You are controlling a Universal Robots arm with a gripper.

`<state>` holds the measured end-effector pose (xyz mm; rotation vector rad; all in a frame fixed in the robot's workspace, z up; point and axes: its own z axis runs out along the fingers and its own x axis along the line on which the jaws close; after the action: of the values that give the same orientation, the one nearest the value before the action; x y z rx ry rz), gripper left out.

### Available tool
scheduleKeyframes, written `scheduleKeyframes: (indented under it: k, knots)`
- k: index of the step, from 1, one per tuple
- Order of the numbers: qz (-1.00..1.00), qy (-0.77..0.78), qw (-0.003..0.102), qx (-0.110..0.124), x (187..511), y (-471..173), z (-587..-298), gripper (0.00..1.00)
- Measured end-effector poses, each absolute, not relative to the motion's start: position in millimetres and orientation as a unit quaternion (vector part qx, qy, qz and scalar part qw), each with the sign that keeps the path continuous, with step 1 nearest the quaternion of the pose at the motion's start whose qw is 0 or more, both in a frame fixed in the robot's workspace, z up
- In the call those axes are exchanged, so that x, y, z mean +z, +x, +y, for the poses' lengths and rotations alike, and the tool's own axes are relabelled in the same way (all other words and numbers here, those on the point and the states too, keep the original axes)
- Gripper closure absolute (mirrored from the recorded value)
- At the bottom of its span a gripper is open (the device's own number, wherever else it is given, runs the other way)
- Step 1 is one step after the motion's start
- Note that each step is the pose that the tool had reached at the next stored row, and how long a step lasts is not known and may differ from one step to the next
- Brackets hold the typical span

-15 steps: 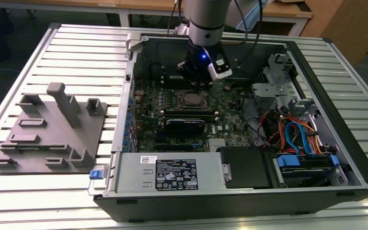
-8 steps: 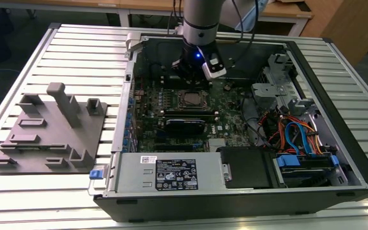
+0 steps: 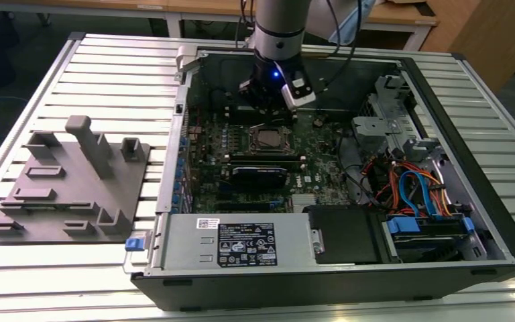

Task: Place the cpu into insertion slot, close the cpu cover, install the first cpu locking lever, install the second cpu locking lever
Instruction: 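Install the first cpu locking lever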

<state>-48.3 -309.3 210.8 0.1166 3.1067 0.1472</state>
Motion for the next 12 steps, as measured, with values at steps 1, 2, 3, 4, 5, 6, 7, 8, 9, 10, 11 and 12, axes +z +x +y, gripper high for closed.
scheduleKeyframes:
  k: [1, 2, 3, 4, 5, 6, 7, 8, 9, 10, 11, 12]
  knots:
    - [0.998, 0.037, 0.015, 0.048, 211.0, -48.3, -309.3, 0.90]
    - [0.998, 0.037, 0.015, 0.048, 211.1, -48.3, -309.1, 0.90]
    - [0.998, 0.037, 0.015, 0.048, 211.2, -48.2, -309.0, 0.90]
    - [0.998, 0.037, 0.015, 0.048, 211.3, -48.1, -308.8, 0.90]
    - [0.998, 0.037, 0.015, 0.049, 211.3, -48.1, -308.7, 0.90]
    - [0.998, 0.037, 0.015, 0.049, 211.3, -47.9, -308.6, 0.90]
    - [0.998, 0.037, 0.015, 0.049, 211.3, -47.5, -308.5, 0.90]
    - [0.998, 0.037, 0.014, 0.049, 211.3, -46.8, -308.4, 0.90]
    - [0.998, 0.037, 0.014, 0.049, 211.3, -45.9, -308.2, 0.90]
    - [0.998, 0.037, 0.014, 0.049, 211.3, -45.1, -308.1, 0.90]
    - [0.998, 0.037, 0.014, 0.049, 211.3, -44.3, -308.0, 0.90]
    - [0.998, 0.037, 0.015, 0.050, 211.3, -43.7, -308.0, 0.90]
